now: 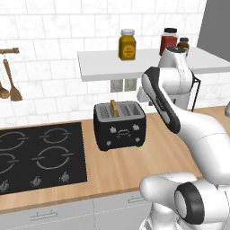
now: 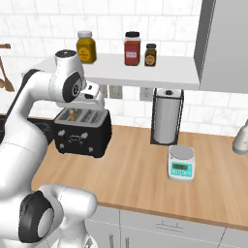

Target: Start the toaster. Once the lever pops up, take the bread to the plate on the dining counter.

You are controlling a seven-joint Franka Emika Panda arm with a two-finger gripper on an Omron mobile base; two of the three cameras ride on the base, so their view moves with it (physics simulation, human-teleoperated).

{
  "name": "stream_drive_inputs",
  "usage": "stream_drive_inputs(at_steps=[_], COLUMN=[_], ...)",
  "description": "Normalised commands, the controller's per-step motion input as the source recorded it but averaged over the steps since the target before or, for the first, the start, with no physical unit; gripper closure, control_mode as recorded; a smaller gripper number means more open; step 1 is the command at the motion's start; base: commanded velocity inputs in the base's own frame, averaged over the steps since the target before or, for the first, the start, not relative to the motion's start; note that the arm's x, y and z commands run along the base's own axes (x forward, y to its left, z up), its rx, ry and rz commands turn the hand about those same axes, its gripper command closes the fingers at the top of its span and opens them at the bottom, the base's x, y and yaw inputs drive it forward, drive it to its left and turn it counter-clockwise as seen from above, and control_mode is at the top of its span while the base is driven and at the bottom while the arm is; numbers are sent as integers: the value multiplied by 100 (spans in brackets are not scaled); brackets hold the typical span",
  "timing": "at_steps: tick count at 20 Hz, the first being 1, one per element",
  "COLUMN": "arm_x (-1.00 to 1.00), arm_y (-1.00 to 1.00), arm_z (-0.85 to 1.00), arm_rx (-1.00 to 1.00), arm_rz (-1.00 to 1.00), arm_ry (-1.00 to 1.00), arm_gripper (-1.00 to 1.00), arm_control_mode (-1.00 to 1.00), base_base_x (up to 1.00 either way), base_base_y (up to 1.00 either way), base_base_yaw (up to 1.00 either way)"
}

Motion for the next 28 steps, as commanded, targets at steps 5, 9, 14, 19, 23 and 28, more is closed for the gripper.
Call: stream_drive_inputs(at_steps=[5,9,14,19,23,28], arm_x=[-18,-68,-51,4,50,79], arm_y=[0,7,52,96,100,69], arm_z=[0,-10,-24,-34,-17,-5], arm_rx=[0,-5,-3,-4,-4,-4], arm_rz=[0,7,3,0,0,-4], arm_ry=[0,-2,0,2,2,8], arm_gripper=[-100,-100,-100,-100,-100,-100], arm_control_mode=[-100,-100,-100,-100,-100,-100], base_base_x=[0,0,0,0,0,0], base_base_y=[0,0,0,0,0,0], base_base_yaw=[0,0,0,0,0,0])
